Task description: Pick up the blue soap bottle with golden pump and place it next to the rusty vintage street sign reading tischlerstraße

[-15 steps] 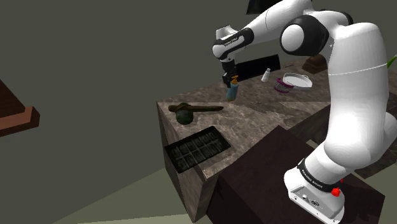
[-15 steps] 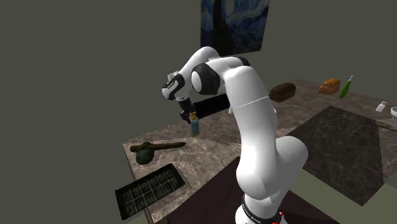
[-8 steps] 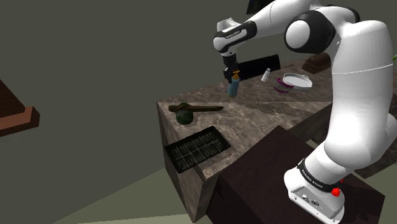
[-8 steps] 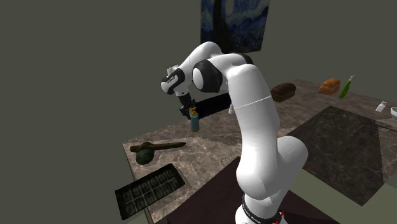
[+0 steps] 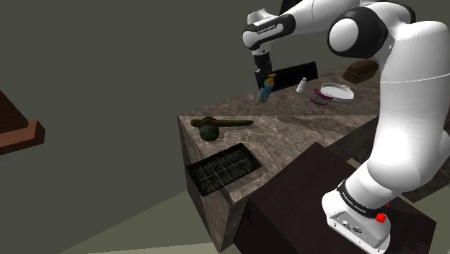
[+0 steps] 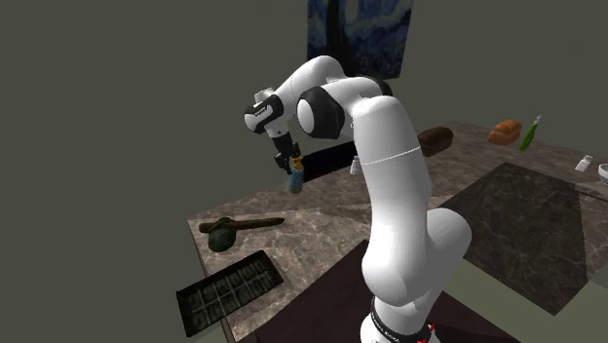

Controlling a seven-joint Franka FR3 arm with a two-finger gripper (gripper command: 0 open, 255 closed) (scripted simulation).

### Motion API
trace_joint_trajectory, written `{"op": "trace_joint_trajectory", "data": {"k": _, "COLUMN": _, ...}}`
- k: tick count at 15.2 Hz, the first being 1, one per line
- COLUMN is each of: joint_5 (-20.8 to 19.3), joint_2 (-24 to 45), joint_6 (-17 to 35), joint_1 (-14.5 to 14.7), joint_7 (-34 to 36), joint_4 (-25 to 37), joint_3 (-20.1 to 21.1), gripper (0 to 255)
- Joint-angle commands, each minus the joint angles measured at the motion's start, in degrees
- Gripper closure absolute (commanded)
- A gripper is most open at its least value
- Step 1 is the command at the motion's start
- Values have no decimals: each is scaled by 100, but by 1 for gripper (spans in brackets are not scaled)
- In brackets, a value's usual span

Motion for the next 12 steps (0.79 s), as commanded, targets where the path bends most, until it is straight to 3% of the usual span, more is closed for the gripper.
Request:
{"op": "trace_joint_trajectory", "data": {"k": 1, "joint_5": 0, "joint_2": -50, "joint_6": -141, "joint_1": 5, "joint_7": -24, "joint_4": 91, "joint_3": -2, "gripper": 255}}
{"op": "trace_joint_trajectory", "data": {"k": 12, "joint_5": -2, "joint_2": -256, "joint_6": -857, "joint_1": 19, "joint_7": -162, "joint_4": 615, "joint_3": -18, "gripper": 255}}
